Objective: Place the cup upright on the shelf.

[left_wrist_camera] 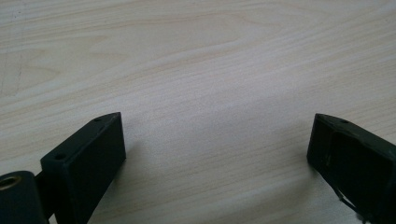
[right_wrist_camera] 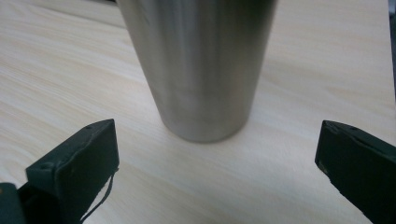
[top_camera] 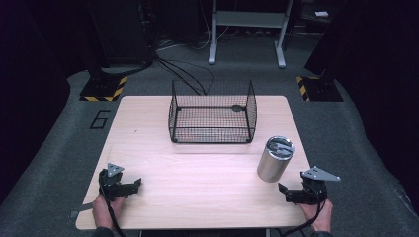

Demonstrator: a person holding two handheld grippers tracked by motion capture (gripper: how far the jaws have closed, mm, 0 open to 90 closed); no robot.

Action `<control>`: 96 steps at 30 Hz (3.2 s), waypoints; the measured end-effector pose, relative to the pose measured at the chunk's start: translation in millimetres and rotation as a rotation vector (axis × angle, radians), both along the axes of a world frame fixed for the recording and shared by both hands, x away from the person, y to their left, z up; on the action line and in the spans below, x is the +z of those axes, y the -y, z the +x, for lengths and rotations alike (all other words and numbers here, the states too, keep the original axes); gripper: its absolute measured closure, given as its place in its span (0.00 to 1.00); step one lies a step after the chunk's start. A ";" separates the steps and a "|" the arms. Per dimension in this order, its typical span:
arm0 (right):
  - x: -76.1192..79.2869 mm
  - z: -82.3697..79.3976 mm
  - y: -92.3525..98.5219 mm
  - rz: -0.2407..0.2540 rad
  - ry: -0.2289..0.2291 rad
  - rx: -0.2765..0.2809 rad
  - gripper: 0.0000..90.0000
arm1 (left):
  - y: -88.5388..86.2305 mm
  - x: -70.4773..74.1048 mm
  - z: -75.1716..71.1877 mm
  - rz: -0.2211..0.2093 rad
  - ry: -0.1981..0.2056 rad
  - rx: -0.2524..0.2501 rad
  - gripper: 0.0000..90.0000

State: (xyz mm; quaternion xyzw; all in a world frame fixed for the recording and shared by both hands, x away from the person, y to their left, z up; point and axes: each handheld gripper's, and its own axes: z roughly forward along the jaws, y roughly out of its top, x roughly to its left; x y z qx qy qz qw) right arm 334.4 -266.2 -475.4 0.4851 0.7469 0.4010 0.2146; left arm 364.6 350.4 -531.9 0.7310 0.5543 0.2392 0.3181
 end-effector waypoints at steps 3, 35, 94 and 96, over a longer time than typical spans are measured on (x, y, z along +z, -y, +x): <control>9.6 4.0 -7.1 -0.009 0.026 0.020 0.00 | 0.0 0.0 0.1 -0.002 -0.001 0.000 0.05; 31.8 43.4 -26.8 0.049 0.142 0.049 0.00 | -0.8 0.2 0.3 0.009 0.001 -0.006 0.05; 49.9 46.0 -39.0 0.095 0.229 0.038 0.04 | -0.1 0.0 0.2 0.001 0.002 -0.001 0.05; 51.1 47.7 -40.0 0.096 0.233 0.043 0.04 | 0.0 0.0 0.1 -0.001 0.000 0.000 0.05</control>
